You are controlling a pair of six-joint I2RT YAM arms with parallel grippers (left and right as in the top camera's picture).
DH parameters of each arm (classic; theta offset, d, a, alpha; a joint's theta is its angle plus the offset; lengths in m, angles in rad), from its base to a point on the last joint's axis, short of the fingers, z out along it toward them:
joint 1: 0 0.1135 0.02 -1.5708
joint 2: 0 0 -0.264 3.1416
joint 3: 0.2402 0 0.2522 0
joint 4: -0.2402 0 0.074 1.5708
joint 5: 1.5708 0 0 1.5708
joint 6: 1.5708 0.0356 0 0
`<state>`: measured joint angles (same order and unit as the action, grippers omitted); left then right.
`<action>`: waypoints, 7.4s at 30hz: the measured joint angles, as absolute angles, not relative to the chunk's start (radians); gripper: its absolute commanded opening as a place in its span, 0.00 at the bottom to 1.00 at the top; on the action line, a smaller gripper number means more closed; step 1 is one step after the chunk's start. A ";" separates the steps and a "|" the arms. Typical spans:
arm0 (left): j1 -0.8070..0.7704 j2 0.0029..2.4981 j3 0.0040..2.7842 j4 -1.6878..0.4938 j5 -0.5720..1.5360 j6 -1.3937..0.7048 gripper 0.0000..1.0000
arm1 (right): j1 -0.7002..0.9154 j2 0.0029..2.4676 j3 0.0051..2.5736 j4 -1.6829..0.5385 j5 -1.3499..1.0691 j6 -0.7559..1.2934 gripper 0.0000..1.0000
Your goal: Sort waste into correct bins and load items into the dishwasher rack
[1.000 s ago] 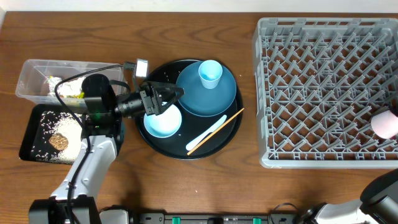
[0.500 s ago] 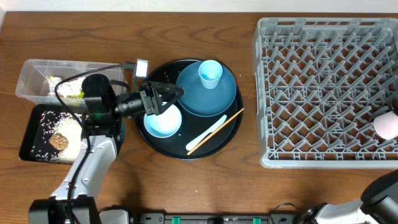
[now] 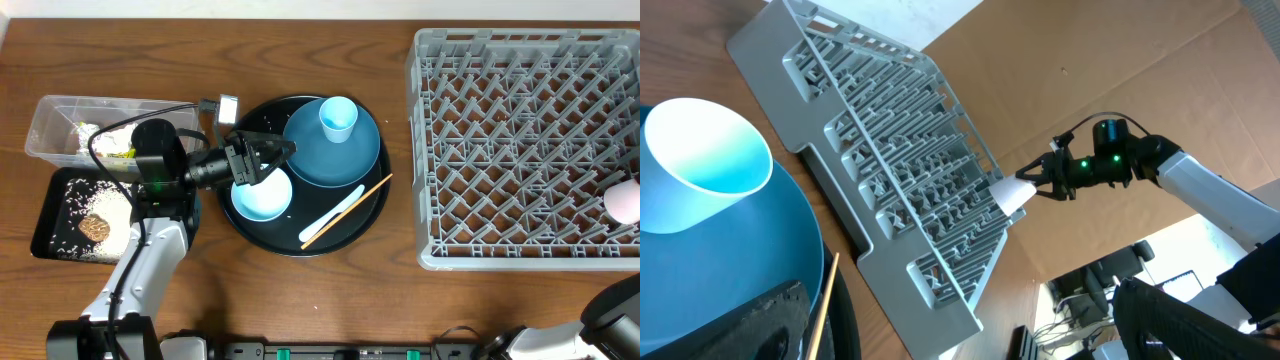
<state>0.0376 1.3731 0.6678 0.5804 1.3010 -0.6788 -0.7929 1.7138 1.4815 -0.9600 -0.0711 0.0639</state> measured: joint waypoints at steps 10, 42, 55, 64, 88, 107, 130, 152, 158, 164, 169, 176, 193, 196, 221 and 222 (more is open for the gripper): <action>0.038 1.373 0.668 0.580 1.301 -0.679 0.98 | -0.793 1.714 1.481 -0.962 -0.071 0.064 0.01; 0.038 1.373 0.668 0.580 1.301 -0.679 0.98 | -0.795 1.734 1.481 -0.971 -0.051 0.072 0.72; 0.038 1.373 0.668 0.580 1.301 -0.679 0.98 | -0.775 1.718 1.480 -0.977 -0.146 0.084 0.68; 0.038 1.373 0.668 0.580 1.301 -0.679 0.98 | -0.583 1.579 1.478 -1.086 -0.269 0.092 0.84; 0.038 1.373 0.668 0.580 1.301 -0.679 0.98 | -0.199 1.573 1.402 -1.369 -0.356 0.071 0.82; 0.038 1.373 0.667 0.609 1.203 -0.679 0.98 | -0.194 1.573 1.332 -1.370 -0.336 0.071 0.78; -0.163 1.373 0.813 0.113 0.855 -0.774 0.98 | -0.194 1.573 1.325 -1.367 -0.340 0.071 0.78; -0.436 1.586 1.033 -0.071 0.049 -0.490 0.98 | -0.194 1.573 1.324 -1.365 -0.360 0.071 0.79; -0.436 1.721 1.033 0.040 0.067 -0.522 0.99 | -0.194 1.573 1.324 -1.365 -0.360 0.071 0.79; -0.436 1.755 1.033 0.103 0.072 -0.552 0.87 | -0.194 1.573 1.324 -1.368 -0.360 0.071 0.79; -0.436 1.755 1.033 0.106 0.072 -0.567 0.82 | -0.194 1.573 1.323 -1.368 -0.360 0.071 0.79; -0.445 1.806 1.034 0.140 0.073 -0.580 0.72 | -0.194 1.573 1.323 -1.368 -0.360 0.071 0.79; -0.448 1.840 1.035 0.163 0.080 -0.603 0.06 | -0.194 1.573 1.322 -1.371 -0.360 0.069 0.72; -0.445 1.833 1.035 0.158 0.102 -0.603 0.06 | -0.194 1.573 1.322 -1.371 -0.361 0.068 0.70; -0.184 1.508 1.037 0.086 1.330 -0.655 0.06 | -0.179 1.520 1.323 -1.451 -1.233 -0.632 0.79; -0.199 1.508 1.037 0.087 1.353 -0.655 0.06 | -0.169 1.520 1.323 -1.450 -1.257 -0.656 0.79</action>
<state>-0.1989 1.5082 1.0367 0.0868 1.3525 -0.6548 -0.1692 1.5204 1.3228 -1.4502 -1.2572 -0.6563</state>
